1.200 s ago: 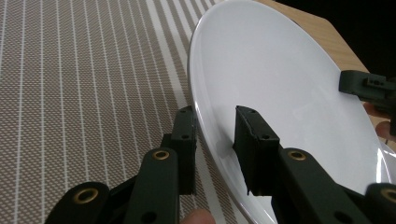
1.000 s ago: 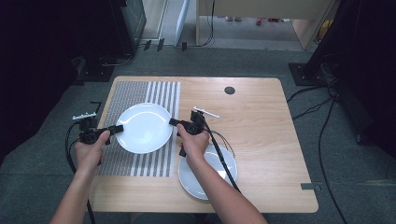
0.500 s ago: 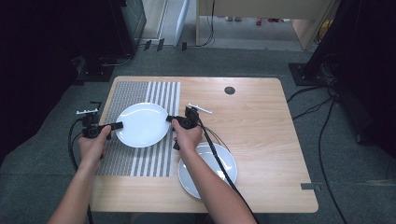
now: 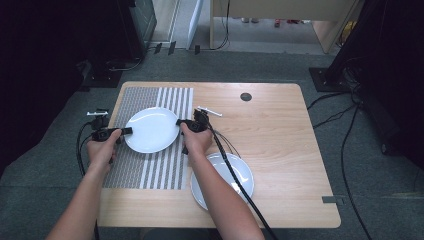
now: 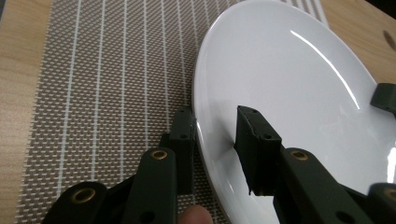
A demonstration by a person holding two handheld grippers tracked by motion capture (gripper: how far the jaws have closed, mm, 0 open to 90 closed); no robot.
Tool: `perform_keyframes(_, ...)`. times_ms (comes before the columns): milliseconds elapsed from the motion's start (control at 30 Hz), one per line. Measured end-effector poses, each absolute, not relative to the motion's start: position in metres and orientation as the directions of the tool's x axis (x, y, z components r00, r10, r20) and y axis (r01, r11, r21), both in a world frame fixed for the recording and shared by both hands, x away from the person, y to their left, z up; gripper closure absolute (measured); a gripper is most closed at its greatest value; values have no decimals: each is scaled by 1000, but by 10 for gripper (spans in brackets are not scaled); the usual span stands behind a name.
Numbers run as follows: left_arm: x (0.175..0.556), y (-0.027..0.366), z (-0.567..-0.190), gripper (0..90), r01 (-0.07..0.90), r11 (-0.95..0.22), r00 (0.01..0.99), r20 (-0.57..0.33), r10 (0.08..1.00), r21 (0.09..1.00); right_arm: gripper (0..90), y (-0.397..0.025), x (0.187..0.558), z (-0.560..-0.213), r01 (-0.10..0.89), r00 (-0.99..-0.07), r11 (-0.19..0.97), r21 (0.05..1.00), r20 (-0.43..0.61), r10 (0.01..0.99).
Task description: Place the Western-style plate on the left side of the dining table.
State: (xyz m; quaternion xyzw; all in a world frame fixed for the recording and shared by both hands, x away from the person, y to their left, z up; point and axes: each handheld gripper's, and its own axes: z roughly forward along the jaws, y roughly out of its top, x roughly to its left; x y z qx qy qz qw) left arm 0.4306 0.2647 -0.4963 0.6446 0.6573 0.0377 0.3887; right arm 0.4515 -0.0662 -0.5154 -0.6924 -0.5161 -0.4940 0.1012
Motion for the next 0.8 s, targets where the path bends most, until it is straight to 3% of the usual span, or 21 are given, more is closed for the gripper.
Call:
perform_keyframes(367, 436, 265, -502, 702, 803, 221, 92, -481, 872, 553, 870, -61, 463, -522, 805, -12, -455, 380, 777, 629)
perform_keyframes(667, 438, 265, -506, 646, 786, 237, 95, -489, 867, 571, 854, -57, 466, -530, 797, -19, -452, 401, 765, 644)
perform_keyframes(800, 438, 265, -506, 564, 782, 237, 117, -510, 852, 576, 824, -58, 467, -531, 798, -26, -450, 401, 769, 639)
